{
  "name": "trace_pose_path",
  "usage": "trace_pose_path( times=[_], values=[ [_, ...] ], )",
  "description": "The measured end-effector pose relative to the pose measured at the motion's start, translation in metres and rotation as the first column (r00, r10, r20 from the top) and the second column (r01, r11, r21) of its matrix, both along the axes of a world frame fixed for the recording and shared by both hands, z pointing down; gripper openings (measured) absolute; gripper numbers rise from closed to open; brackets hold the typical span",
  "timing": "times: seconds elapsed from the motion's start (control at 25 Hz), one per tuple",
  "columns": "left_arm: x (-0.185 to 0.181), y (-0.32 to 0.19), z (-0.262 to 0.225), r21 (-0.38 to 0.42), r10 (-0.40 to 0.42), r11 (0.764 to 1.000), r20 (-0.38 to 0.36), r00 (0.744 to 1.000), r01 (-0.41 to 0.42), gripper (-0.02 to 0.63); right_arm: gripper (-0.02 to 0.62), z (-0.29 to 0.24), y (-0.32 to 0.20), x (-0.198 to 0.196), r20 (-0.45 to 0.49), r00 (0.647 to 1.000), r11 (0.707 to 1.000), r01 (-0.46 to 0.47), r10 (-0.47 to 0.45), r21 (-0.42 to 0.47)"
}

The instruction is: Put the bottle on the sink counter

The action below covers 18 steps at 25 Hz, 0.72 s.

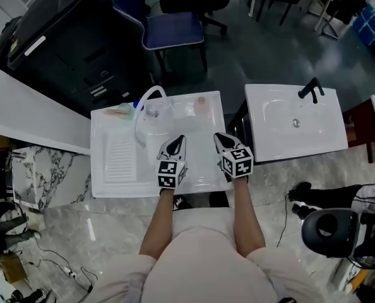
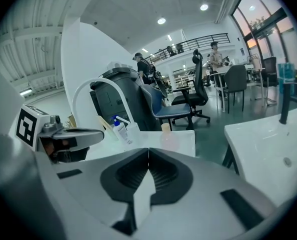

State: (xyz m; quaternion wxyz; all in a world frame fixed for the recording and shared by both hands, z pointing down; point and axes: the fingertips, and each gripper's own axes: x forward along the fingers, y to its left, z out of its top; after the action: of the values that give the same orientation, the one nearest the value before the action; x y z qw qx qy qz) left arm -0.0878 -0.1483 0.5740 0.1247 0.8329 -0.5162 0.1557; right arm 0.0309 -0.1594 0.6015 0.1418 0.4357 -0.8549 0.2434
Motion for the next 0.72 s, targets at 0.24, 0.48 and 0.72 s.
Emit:
trace_pose_path(
  times=[0.24,0.48,0.72],
  values=[
    [0.006,0.001,0.005,-0.022,0.027,0.999,-0.017,0.999,-0.028,0.005,0.006,0.001,-0.002,-0.001,-0.012,1.000,1.000,0.010,-0.010,-0.002],
    [-0.001,0.002,0.010,-0.037,0.014,0.999,0.007,1.000,-0.014,0.006,0.006,0.004,-0.003,-0.002,-0.040,0.999,0.999,0.036,-0.037,-0.008],
    [-0.005,0.001,0.009,-0.035,-0.015,0.999,0.000,1.000,0.015,0.006,0.006,0.004,-0.005,-0.003,-0.040,0.998,0.999,0.049,-0.050,-0.016]
  ],
)
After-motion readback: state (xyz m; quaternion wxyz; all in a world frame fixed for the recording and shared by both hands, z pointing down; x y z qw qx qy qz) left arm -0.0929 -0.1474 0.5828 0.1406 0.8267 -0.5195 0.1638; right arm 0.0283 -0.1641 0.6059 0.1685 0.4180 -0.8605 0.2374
